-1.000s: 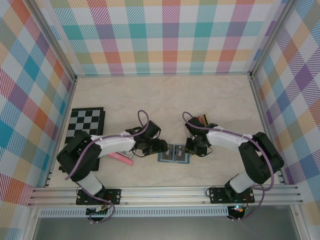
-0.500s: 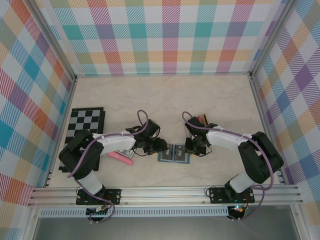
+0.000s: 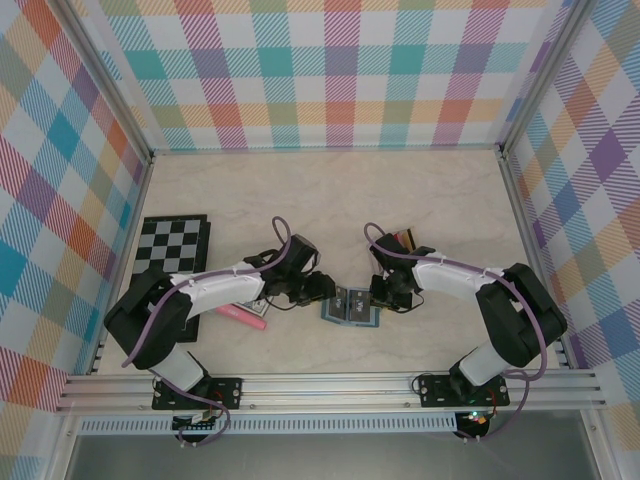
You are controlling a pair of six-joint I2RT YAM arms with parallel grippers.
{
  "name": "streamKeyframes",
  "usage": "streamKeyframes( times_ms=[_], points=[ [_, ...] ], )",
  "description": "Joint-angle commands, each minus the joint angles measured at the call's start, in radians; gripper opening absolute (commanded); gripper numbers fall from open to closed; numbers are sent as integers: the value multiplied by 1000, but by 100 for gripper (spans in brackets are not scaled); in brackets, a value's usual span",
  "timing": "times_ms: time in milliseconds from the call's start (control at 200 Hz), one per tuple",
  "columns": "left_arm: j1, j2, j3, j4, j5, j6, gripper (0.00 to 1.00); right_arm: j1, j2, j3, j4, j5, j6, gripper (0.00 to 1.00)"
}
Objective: Put the credit cards into the card holder
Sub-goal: Close the card holder at the bottom-center of the table, then close the button on the card holder.
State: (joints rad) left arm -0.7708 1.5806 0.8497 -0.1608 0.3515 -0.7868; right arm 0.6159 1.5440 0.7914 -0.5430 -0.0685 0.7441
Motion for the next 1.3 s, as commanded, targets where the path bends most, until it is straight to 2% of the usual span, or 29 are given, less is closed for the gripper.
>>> streamKeyframes(
  times_ms=[0, 160, 415, 520, 575, 695, 805, 1300],
  points=[
    [-10, -8, 17, 22, 34, 16, 32, 2, 23, -6, 13, -22, 6, 19],
    [-16, -8, 16, 41, 57, 14, 29, 2, 12, -3, 22, -39, 8, 19],
    [-85, 39, 114, 30, 81, 32, 37, 3, -18, -17, 92, -114, 30, 19],
    [-111, 85, 143, 43, 81, 20, 41, -3, -60, -24, 53, -65, 35, 22],
    [-114, 104, 146, 45, 69, 5, 41, -13, -86, -31, 28, -45, 37, 26],
    [-114, 121, 131, 57, 41, -27, 41, -40, -140, -41, -40, -2, 24, 29],
    [-116, 118, 121, 91, 55, -36, 42, -57, -186, -53, -59, -12, 5, 31],
    [-116, 128, 136, 64, 48, -19, 42, -59, -237, -61, -60, -95, -17, 23]
  ],
)
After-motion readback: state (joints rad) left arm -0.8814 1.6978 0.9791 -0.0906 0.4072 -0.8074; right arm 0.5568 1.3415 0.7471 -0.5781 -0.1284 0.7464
